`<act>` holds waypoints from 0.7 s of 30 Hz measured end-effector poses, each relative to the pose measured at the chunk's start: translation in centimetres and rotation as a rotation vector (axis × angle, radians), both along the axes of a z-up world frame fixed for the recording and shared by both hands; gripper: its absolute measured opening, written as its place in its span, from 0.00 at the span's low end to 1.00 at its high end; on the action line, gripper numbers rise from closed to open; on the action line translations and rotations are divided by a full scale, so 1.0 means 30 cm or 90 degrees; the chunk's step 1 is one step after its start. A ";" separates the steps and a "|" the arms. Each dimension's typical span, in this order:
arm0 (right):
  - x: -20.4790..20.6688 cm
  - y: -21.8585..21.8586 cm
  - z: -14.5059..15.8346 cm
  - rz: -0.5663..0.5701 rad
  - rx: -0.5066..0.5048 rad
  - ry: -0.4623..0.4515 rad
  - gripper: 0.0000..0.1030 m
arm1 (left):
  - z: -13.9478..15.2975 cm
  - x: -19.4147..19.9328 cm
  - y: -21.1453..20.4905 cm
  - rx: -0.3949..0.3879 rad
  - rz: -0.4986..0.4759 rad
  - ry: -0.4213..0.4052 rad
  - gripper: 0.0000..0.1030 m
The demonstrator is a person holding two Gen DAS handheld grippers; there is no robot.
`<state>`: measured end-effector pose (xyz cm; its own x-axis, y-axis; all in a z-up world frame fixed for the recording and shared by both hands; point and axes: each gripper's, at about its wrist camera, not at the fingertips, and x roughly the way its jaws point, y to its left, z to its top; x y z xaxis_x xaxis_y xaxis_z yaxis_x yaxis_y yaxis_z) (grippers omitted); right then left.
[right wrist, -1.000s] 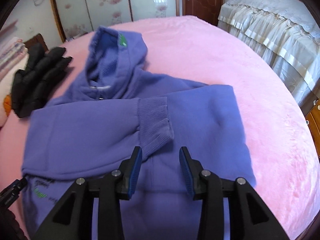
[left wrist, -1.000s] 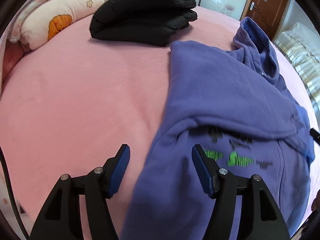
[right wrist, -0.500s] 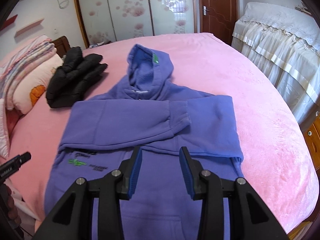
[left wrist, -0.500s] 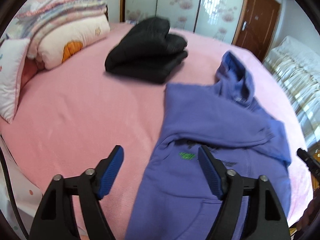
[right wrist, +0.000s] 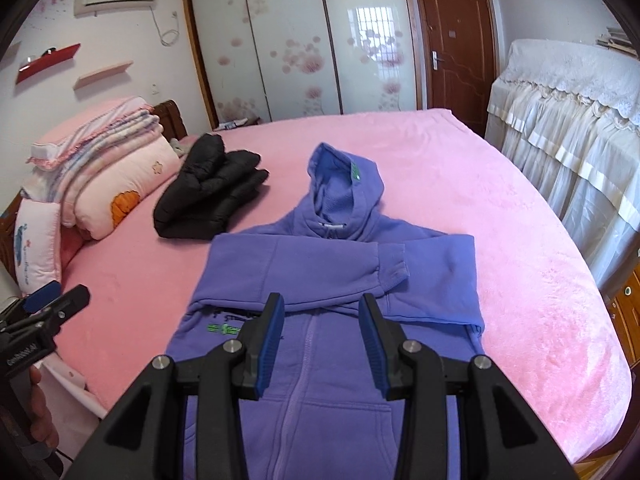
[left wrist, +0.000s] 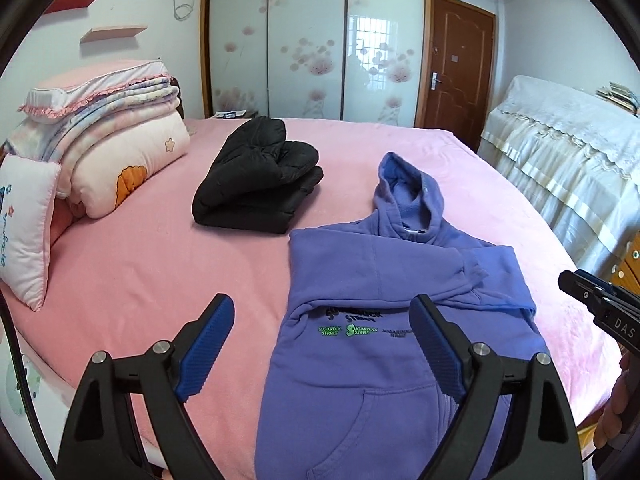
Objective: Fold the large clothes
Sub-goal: 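Move both grippers to the hoodie hem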
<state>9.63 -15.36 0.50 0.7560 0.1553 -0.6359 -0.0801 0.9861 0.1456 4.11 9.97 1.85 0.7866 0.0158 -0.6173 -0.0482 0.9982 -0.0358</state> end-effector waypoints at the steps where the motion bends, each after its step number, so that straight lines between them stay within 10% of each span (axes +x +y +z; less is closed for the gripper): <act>1: -0.021 0.001 0.009 0.001 -0.003 -0.008 0.38 | 0.003 -0.012 -0.003 -0.002 -0.006 -0.001 0.86; 21: -0.324 -0.124 -0.125 -0.037 -0.055 -0.020 0.38 | -0.174 -0.210 0.053 -0.018 -0.014 0.037 0.86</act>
<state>-0.10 -19.09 -3.24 0.7821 0.0563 -0.6206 -0.0257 0.9980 0.0582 -2.19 11.56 -3.38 0.7493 -0.0197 -0.6619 -0.0284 0.9977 -0.0619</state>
